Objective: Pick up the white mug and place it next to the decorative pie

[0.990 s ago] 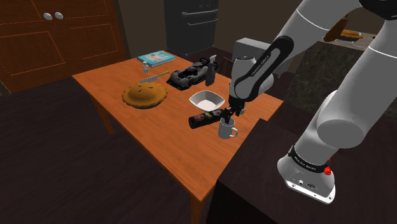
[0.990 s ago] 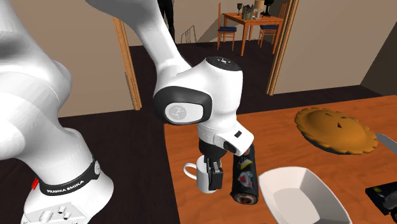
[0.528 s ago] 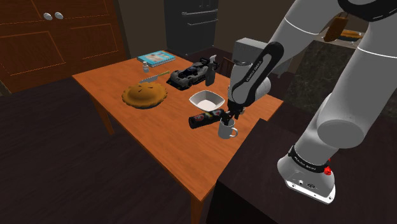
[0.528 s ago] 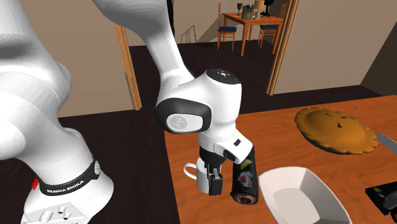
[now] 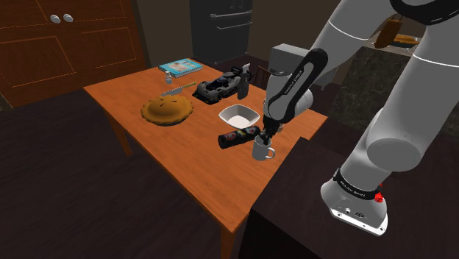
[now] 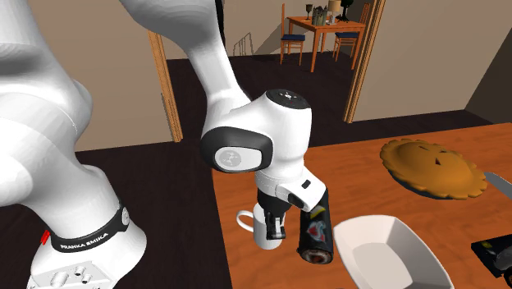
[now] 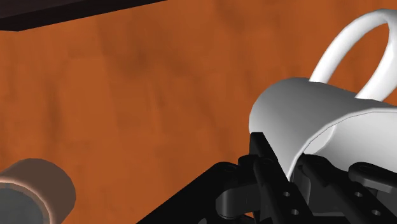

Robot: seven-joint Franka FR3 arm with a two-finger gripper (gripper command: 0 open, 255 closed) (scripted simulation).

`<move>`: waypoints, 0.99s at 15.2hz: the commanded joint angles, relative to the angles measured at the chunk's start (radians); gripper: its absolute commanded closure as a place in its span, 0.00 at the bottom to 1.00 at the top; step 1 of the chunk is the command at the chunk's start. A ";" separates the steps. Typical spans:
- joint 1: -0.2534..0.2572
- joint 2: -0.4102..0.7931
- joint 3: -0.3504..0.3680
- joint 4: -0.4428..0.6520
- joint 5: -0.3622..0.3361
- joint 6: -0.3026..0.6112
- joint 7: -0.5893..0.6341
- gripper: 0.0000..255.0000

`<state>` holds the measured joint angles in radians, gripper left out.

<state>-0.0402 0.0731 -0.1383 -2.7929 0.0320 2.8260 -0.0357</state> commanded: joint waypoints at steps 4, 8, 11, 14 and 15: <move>0.000 0.000 0.000 0.000 0.000 0.000 0.000 1.00; 0.001 -0.039 -0.006 -0.004 -0.019 -0.035 0.013 1.00; -0.001 -0.097 -0.010 -0.007 -0.042 -0.089 0.030 1.00; -0.004 -0.153 -0.010 -0.007 -0.060 -0.143 0.042 1.00; -0.006 -0.171 -0.010 -0.007 -0.065 -0.162 0.046 1.00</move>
<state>-0.0445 -0.0825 -0.1477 -2.8014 -0.0285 2.6813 0.0074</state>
